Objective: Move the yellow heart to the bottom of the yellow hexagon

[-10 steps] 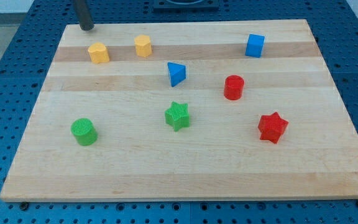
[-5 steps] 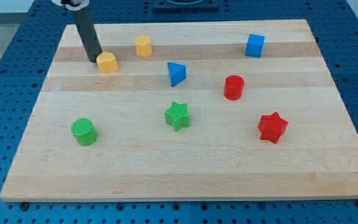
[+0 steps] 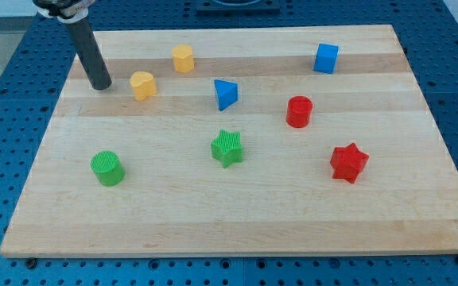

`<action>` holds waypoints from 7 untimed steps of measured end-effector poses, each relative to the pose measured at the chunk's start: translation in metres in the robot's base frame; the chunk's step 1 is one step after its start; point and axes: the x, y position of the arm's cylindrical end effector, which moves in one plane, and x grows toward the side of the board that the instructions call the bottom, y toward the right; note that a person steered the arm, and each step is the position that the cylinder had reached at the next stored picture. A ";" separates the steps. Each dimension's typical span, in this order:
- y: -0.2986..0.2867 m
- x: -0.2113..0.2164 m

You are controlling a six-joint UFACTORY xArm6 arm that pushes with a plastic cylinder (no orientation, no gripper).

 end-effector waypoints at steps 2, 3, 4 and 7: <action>0.000 0.022; 0.000 0.017; 0.034 -0.001; 0.081 -0.004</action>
